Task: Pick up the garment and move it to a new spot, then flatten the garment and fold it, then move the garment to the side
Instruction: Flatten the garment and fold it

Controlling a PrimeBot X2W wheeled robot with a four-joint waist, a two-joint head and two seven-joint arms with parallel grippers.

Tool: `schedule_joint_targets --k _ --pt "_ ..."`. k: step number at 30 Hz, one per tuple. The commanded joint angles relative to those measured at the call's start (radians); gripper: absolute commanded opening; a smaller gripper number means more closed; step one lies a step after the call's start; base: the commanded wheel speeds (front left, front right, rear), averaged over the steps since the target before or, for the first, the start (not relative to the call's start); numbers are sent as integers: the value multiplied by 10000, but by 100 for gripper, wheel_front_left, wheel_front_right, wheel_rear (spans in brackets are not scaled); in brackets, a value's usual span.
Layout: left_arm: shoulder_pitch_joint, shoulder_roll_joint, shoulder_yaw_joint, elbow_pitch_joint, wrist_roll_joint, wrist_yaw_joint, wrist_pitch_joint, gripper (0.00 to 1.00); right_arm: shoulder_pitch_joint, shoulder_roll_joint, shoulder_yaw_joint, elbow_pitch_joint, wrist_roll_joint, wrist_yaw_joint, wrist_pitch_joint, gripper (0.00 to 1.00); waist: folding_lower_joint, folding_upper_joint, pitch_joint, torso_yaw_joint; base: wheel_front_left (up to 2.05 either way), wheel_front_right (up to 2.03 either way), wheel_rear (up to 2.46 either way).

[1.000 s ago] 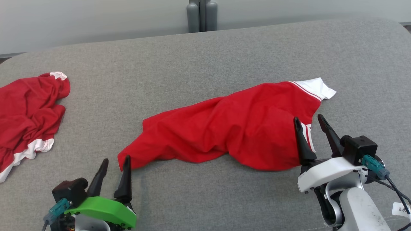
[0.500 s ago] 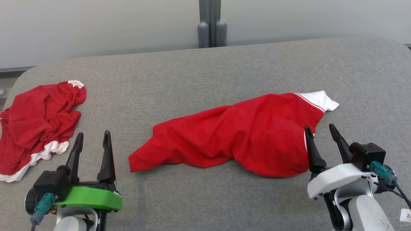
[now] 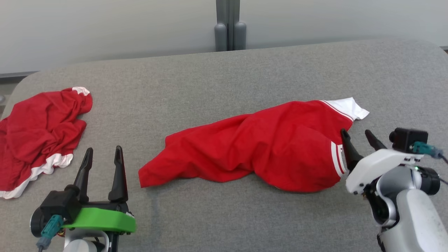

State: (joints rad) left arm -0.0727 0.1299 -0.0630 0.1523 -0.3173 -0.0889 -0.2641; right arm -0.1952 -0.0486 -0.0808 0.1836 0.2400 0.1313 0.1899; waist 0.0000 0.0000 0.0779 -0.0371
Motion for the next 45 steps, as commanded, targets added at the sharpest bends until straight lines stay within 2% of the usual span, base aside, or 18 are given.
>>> schedule_joint_targets --k 1,7,10,14,19,21,28,35,45 --pt "-227 -80 58 25 74 -94 -2 100 -474 -28 -297 107 168 -10 555 100 0 0 287 -29 0 0 0" --pt "-628 -229 104 68 247 -263 -2 100 -2172 -15 -1523 1394 145 -9 3060 100 0 0 939 129 0 0 0" --pt "-856 -258 97 135 298 -323 -3 100 -2802 -70 -1816 2184 77 -9 3783 100 0 0 1192 282 0 0 0" --pt "-1047 -282 98 138 376 -378 -3 100 -3495 -222 -2055 3184 -206 -7 4116 100 0 0 1464 461 0 0 0" --pt "-1169 -319 78 98 453 -411 -3 100 -4076 -272 -2189 4084 -501 -7 3877 98 0 0 1681 643 0 0 0" --pt "-1208 -332 73 76 465 -406 -3 100 -4221 -318 -2141 4237 -497 -7 3693 0 0 0 1724 675 0 0 0" --pt "-1281 -357 136 3 507 -413 -3 100 -4797 -705 -1600 4040 -285 -7 2861 0 0 0 1854 678 0 0 0" --pt "-1486 -381 -75 -341 406 -415 -3 100 -6367 -1416 -818 3532 -236 -7 1553 0 0 0 2173 889 0 0 0" --pt "-1895 -473 -509 -543 320 -417 -3 100 -8501 -2270 -428 4487 -774 -10 -544 0 0 0 2904 1731 0 0 0"
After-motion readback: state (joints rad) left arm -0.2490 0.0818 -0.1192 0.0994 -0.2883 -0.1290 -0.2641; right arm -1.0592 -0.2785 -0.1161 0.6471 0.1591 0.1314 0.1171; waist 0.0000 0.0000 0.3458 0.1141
